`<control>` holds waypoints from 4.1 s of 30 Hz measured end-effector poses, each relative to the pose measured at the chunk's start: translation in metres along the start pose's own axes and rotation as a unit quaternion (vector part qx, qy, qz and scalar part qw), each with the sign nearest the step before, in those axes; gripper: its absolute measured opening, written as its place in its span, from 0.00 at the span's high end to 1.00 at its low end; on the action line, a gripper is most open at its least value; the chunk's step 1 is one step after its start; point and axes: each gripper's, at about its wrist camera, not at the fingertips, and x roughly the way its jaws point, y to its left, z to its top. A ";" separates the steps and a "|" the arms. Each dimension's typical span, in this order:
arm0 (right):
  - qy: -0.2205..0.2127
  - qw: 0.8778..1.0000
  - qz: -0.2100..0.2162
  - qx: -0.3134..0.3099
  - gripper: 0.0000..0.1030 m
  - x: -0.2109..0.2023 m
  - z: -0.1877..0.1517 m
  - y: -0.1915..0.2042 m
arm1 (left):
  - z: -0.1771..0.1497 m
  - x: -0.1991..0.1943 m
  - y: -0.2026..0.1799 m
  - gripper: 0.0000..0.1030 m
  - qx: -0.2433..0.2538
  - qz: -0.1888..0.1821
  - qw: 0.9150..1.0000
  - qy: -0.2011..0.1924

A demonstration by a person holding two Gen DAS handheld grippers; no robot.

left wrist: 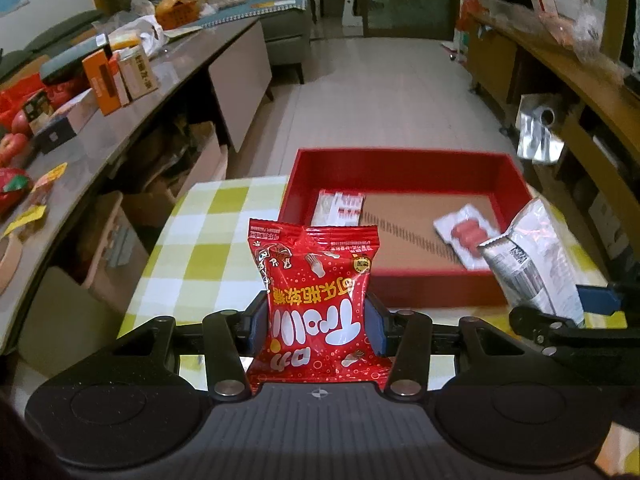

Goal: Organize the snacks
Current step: 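Lift both held bags and carry them over the red box, then lower both bags into the red box and open both tools, then move both open tools back toward the remaining snacks on the table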

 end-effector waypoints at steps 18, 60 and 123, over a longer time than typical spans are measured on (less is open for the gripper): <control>-0.012 0.999 -0.012 0.040 0.45 0.057 0.053 -0.028 | 0.051 0.053 -0.017 0.46 -0.020 0.006 1.000 -0.003; -0.003 0.998 -0.036 0.052 0.45 0.128 0.059 -0.043 | 0.057 0.106 -0.032 0.33 0.001 0.054 0.998 0.017; -0.055 0.997 -0.053 -0.011 0.36 0.035 0.057 0.001 | 0.043 0.048 -0.016 0.18 0.002 0.055 0.998 -0.017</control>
